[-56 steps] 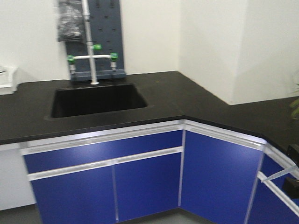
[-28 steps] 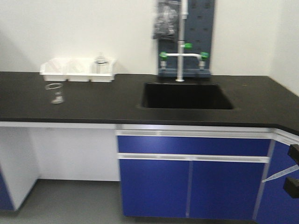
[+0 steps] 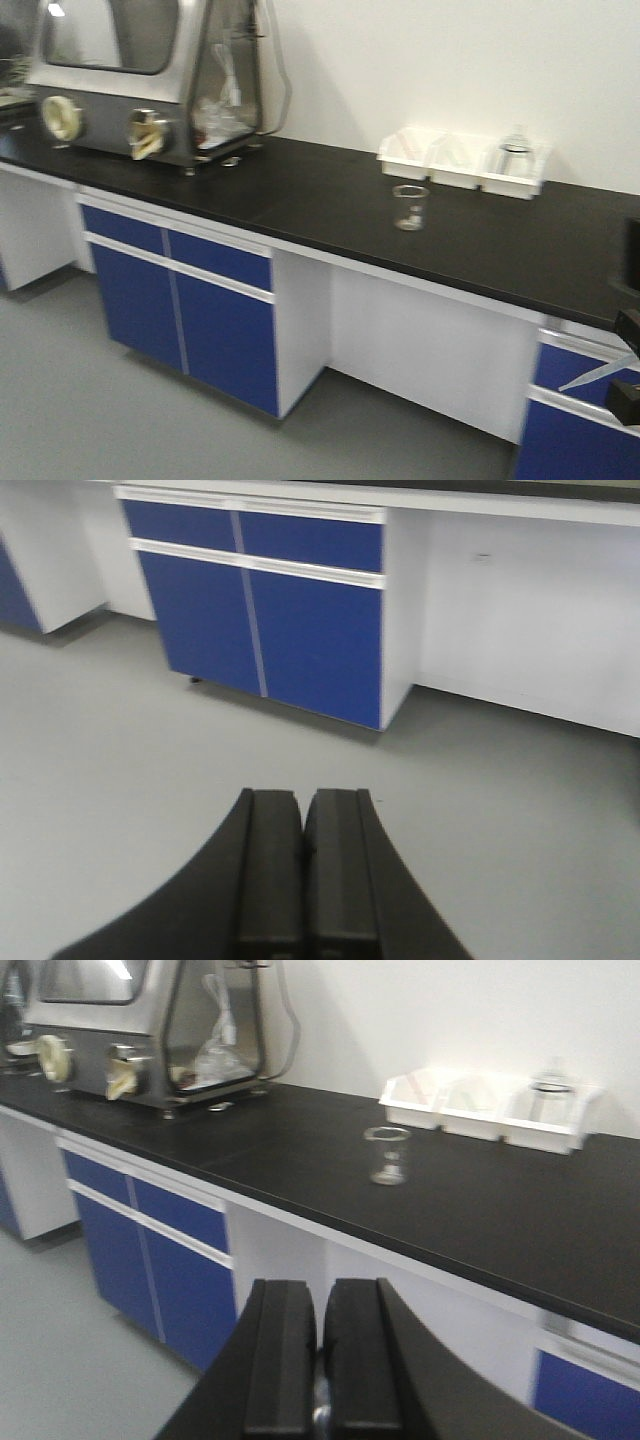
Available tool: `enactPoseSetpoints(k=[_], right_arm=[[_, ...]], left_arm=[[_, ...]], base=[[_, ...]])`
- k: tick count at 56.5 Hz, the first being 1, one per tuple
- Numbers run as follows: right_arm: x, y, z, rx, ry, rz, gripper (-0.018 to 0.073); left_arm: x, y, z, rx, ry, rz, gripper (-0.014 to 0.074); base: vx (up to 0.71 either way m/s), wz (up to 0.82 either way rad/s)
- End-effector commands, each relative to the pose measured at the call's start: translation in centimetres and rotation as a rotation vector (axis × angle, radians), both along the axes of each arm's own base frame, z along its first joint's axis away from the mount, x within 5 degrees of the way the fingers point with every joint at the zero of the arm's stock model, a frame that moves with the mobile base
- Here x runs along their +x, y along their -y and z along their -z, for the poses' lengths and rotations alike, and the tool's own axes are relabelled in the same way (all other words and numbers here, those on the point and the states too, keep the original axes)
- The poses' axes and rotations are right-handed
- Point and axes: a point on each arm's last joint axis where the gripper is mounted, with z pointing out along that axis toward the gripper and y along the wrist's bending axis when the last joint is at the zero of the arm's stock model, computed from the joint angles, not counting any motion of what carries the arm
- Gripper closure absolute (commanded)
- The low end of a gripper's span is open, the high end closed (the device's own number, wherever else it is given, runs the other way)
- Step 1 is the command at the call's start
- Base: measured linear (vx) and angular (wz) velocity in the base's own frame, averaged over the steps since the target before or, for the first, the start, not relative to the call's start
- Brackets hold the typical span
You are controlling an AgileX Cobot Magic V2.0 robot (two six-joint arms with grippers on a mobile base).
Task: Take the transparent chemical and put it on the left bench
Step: 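Hold the beaker in the right gripper while the base drives to the bins bench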
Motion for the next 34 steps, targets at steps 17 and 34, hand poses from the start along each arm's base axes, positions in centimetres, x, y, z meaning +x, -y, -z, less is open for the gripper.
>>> enactPoseSetpoints(k=[17, 34], right_arm=[[-0.14, -0.28, -1.65, 0.016, 0.087, -0.034, 0.0559], [-0.14, -0.28, -1.65, 0.016, 0.087, -0.034, 0.0559]], left_arm=[[-0.15, -0.02, -0.27, -0.014, 0.081, 0.001, 0.06], [-0.15, -0.02, -0.27, -0.014, 0.081, 0.001, 0.06]], base=[[0.36, 0.4], [0.48, 0.03]])
